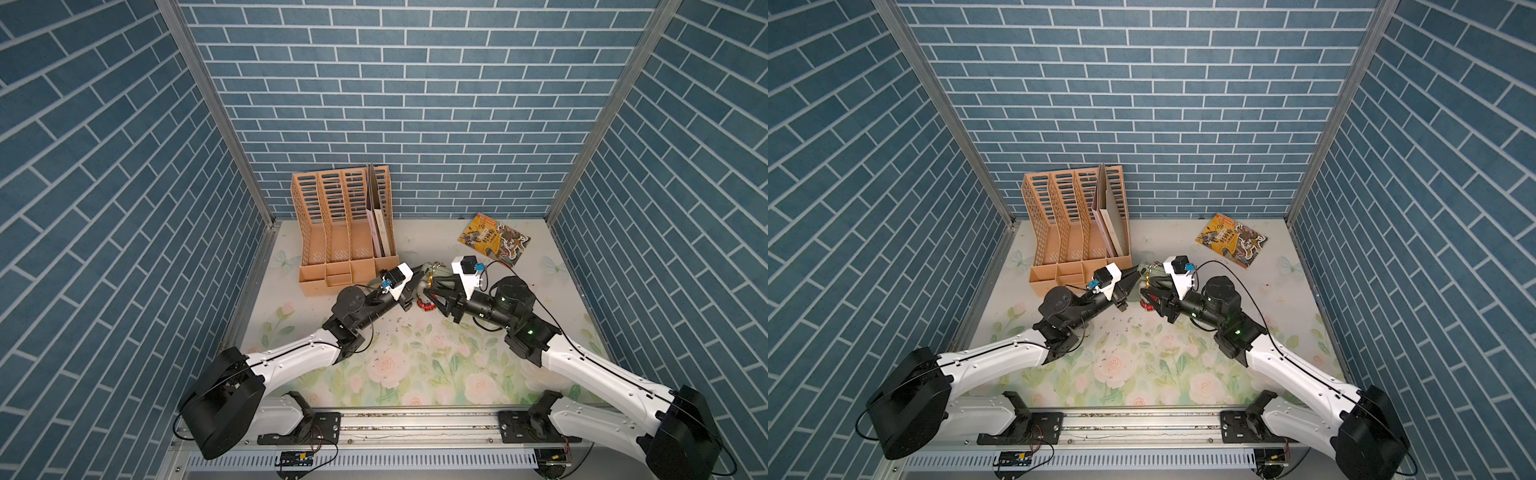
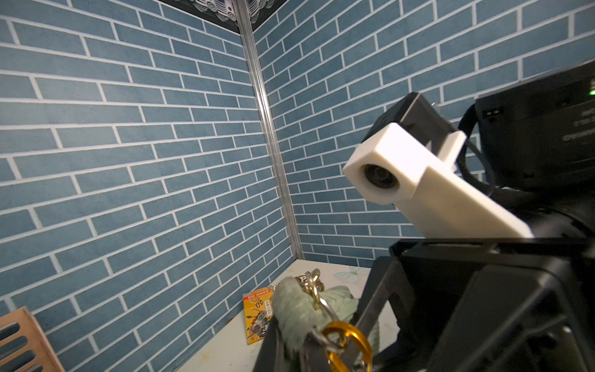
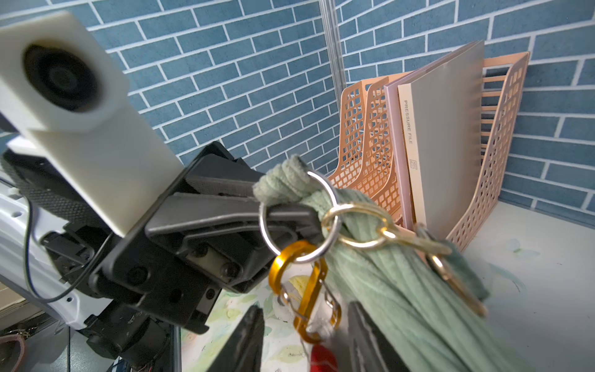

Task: Remove the decoration from the bag
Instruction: Remove the decoration item from the bag.

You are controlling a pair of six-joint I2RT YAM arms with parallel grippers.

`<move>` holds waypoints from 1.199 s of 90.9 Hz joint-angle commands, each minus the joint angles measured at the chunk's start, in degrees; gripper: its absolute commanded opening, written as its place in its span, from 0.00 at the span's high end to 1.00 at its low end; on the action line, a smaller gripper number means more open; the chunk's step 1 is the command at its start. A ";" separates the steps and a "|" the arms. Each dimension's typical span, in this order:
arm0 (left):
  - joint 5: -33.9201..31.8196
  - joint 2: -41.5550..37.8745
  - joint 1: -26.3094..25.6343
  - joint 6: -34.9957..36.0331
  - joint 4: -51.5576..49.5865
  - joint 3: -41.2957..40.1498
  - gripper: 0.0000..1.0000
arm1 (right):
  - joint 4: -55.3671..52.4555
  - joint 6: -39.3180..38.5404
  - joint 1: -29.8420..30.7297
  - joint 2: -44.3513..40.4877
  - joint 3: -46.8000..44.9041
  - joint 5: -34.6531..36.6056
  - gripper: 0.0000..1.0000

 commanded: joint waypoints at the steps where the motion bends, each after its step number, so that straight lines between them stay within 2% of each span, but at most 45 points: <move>1: 5.78 -0.49 0.30 -2.78 5.57 -0.13 1.00 | 4.53 -0.28 -0.62 0.21 -0.59 -4.86 0.52; 43: 12.58 0.55 2.19 -7.12 7.24 0.05 1.00 | 13.07 6.94 -2.05 1.43 -1.98 -13.93 0.52; 81: 14.23 1.01 2.94 -8.28 7.75 0.35 1.00 | 14.86 8.85 -2.81 2.82 -1.53 -16.18 0.56; 109: 15.35 1.02 3.68 -8.75 8.07 0.22 1.00 | 19.68 13.03 -3.94 2.66 -3.89 -18.11 0.57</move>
